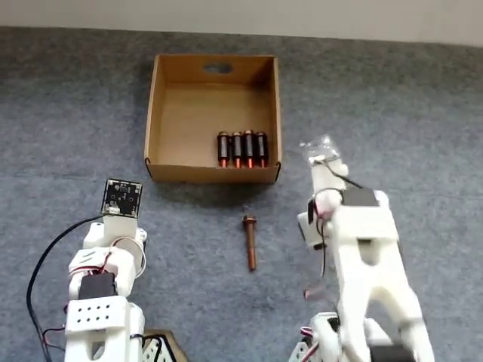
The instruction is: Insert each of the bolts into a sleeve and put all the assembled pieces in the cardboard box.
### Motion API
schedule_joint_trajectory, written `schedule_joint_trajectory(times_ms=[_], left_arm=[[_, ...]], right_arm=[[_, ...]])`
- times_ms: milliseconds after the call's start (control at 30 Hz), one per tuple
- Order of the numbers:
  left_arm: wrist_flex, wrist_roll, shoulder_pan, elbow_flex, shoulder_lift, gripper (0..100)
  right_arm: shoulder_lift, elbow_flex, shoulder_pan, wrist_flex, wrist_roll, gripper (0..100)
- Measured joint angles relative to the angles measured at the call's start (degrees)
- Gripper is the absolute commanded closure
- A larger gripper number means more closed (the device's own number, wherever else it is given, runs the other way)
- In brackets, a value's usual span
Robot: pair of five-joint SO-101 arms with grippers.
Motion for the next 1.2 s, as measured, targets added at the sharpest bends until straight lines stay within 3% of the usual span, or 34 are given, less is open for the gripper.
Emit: schedule_joint_trajectory(times_ms=[167,300,500,667,1000,1100,1200], left_arm=[[3.2,0.0,0.0,-1.5,0.0,99],[13.7,0.0,0.0,-10.8,0.0,99],[29.4,-2.5,1.7,-31.2,0.0,99],[33.4,-2.6,11.0,-40.5,6.8,99],[40.2,-2.5,36.3,-60.1,46.1,98],[40.7,3.5,41.7,-66.9,53.6,89],[40.8,13.9,43.9,-72.4,60.6,82]], right_arm=[[-17.3,10.9,-0.4,-6.1,-7.7,99.2],[-24.8,22.0,-0.9,-13.9,-13.8,99.2],[-30.9,28.1,-0.7,-16.7,-20.0,99.2],[-35.6,29.1,5.0,-17.1,-24.4,99.2],[-37.8,32.4,13.9,-20.2,-26.8,99.2],[-37.8,32.4,14.4,-20.2,-26.8,99.2],[-37.8,32.4,14.2,-20.2,-26.8,99.2]])
